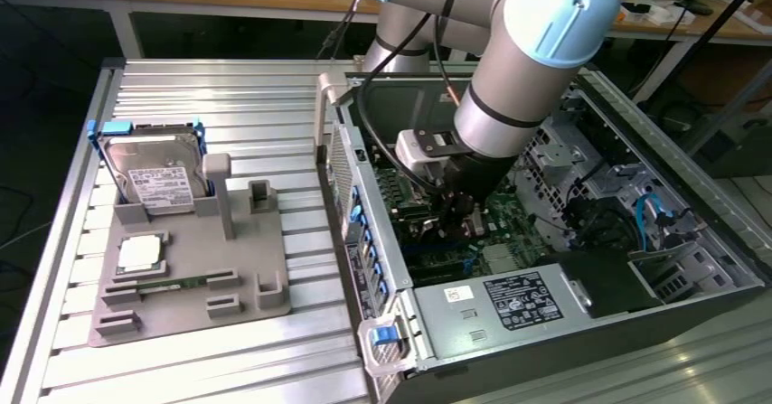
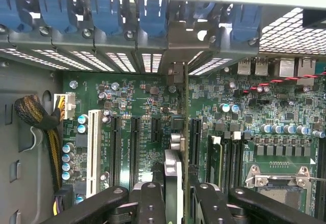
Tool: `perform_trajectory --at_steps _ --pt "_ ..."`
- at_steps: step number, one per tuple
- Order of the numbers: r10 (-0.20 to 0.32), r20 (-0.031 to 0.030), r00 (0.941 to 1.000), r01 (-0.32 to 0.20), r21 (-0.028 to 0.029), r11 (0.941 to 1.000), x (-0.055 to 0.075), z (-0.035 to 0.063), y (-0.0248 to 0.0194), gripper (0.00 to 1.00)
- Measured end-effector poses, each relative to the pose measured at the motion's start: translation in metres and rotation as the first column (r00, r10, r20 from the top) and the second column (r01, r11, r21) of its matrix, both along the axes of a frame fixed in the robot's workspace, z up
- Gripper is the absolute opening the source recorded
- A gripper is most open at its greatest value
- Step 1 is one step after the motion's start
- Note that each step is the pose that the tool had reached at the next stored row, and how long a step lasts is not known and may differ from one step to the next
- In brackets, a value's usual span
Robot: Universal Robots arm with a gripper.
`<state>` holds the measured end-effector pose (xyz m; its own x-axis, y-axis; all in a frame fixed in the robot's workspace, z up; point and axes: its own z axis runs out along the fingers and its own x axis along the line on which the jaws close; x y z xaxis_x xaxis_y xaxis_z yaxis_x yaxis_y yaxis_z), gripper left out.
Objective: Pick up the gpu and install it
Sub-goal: 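Insert the gpu into the slot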
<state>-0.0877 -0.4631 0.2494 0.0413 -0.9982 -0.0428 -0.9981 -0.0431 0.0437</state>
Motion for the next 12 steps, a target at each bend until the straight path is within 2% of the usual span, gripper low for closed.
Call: perform_trajectory --at_steps 7,12 --pt "0.000 0.0000 1.0000 0.000 0.0001 1.0000 0.0000 -0.0003 0.0000 0.27" --pt "0.001 -0.0002 1.0000 -0.001 -0.0019 1.0000 0.0000 -0.0025 -0.0001 0.27"
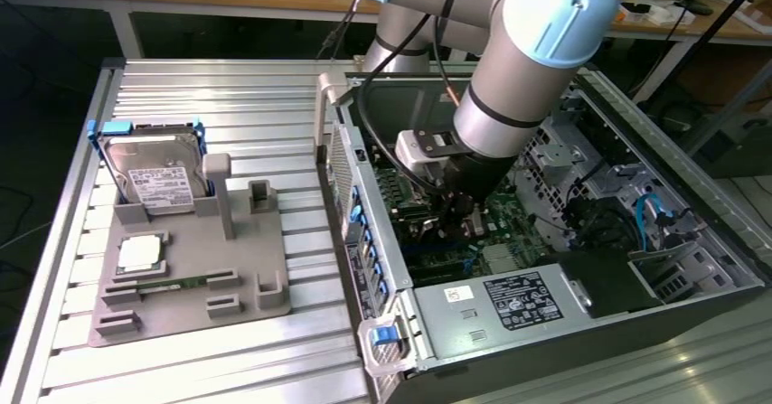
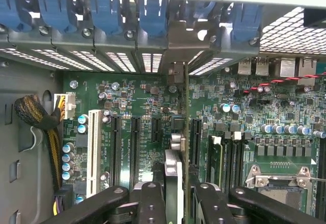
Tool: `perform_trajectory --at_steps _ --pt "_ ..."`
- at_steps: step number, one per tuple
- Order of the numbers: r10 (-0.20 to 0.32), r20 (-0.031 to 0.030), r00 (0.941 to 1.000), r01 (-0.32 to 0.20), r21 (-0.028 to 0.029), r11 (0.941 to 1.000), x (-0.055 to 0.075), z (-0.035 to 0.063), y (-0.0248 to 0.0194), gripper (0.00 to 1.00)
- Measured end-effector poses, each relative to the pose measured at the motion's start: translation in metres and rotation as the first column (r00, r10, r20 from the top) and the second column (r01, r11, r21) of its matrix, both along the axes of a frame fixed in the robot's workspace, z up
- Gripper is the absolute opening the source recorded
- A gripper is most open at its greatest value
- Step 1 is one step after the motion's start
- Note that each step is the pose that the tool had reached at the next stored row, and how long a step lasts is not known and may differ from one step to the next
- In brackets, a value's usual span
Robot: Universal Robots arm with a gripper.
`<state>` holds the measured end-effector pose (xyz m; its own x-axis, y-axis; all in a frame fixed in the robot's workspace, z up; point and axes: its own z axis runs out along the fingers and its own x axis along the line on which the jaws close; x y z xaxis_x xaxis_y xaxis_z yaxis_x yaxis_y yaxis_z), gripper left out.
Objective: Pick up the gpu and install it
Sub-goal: 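Insert the gpu into the slot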
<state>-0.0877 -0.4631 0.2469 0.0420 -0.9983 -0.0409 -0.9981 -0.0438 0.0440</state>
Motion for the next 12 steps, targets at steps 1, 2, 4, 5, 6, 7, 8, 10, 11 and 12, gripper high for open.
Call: perform_trajectory --at_steps 1,2,4,5,6,7,8,10,11,12 --pt "0.000 -0.0001 1.0000 0.000 -0.0002 1.0000 0.0000 -0.0007 0.0000 0.27" --pt "0.000 0.0000 1.0000 0.000 0.0000 1.0000 -0.0001 -0.0013 0.0000 0.27" --pt "0.000 0.0002 1.0000 0.000 0.0005 1.0000 0.0000 -0.0019 0.0001 0.27" --pt "0.000 0.0002 1.0000 0.000 0.0006 1.0000 0.0000 -0.0019 0.0001 0.27" --pt "0.000 0.0002 1.0000 0.000 0.0005 1.0000 0.0000 -0.0019 0.0001 0.27" --pt "0.000 0.0002 1.0000 0.000 0.0005 1.0000 0.0000 -0.0019 0.0001 0.27" --pt "0.000 0.0002 1.0000 0.000 0.0005 1.0000 0.0000 -0.0019 0.0001 0.27" --pt "0.000 0.0003 1.0000 0.000 0.0005 1.0000 0.0000 -0.0019 0.0001 0.27" --pt "0.000 0.0003 1.0000 0.000 0.0005 1.0000 0.0000 -0.0019 0.0001 0.27" --pt "0.000 0.0003 1.0000 0.000 0.0006 1.0000 0.0000 -0.0019 0.0001 0.27"
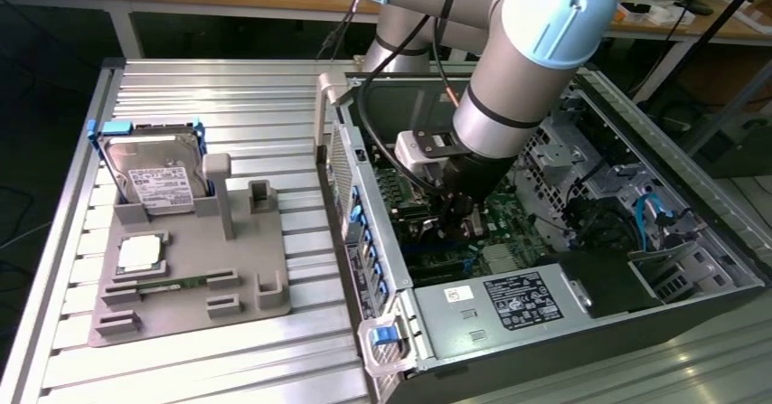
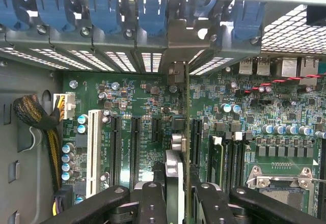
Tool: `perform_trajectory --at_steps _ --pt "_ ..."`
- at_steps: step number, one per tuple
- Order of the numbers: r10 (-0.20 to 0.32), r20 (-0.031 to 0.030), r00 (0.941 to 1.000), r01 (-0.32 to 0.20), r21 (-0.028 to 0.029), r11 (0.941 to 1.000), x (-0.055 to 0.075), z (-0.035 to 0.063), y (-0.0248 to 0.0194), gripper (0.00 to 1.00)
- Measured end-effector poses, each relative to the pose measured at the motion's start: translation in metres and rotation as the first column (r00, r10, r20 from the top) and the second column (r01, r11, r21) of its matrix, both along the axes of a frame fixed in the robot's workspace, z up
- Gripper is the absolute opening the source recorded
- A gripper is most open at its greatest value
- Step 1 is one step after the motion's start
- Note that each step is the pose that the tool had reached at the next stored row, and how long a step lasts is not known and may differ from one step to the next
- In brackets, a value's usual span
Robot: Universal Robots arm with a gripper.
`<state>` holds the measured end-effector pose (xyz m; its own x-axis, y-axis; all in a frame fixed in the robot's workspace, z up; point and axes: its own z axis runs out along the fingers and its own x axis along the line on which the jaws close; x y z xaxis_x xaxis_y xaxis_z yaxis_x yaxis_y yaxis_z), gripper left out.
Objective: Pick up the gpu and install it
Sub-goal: 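Insert the gpu into the slot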
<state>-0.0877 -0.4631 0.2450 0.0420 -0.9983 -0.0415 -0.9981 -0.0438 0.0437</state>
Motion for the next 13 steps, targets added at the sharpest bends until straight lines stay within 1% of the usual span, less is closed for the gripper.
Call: perform_trajectory --at_steps 9,13 --pt "0.000 0.0002 1.0000 0.000 0.0002 1.0000 -0.0001 0.0013 0.0001 0.27" --pt "0.000 0.0005 1.0000 0.000 -0.0002 1.0000 -0.0002 0.0034 0.0005 0.27"
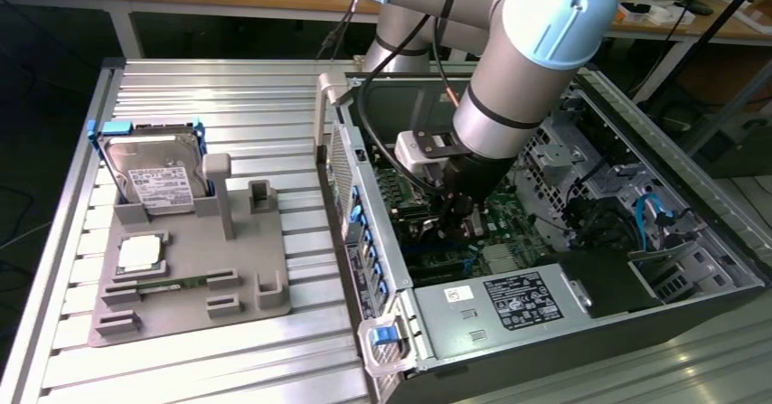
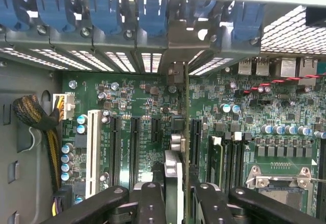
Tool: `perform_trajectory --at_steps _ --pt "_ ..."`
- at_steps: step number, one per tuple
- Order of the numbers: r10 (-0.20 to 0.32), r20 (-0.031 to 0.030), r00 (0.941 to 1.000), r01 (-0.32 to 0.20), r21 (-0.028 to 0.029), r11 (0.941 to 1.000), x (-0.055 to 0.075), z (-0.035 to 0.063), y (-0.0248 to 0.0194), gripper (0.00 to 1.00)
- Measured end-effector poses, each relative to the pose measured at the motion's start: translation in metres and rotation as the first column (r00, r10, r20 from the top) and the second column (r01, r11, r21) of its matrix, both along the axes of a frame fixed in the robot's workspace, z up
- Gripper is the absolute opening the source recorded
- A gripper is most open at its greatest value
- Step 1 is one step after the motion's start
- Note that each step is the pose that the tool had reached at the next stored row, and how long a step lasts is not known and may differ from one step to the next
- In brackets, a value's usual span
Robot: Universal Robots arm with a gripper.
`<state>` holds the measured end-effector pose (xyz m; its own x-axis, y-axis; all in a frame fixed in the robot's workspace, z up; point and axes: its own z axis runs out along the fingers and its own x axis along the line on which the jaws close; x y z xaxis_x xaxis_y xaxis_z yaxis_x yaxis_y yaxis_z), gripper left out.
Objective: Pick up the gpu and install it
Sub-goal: 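Insert the gpu into the slot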
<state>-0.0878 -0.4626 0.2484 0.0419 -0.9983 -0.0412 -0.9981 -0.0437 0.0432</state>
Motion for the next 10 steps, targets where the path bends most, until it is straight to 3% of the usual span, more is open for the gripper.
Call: perform_trajectory --at_steps 10 --pt "0.000 -0.0004 1.0000 0.000 -0.0009 1.0000 0.0000 0.0027 0.0000 0.27"
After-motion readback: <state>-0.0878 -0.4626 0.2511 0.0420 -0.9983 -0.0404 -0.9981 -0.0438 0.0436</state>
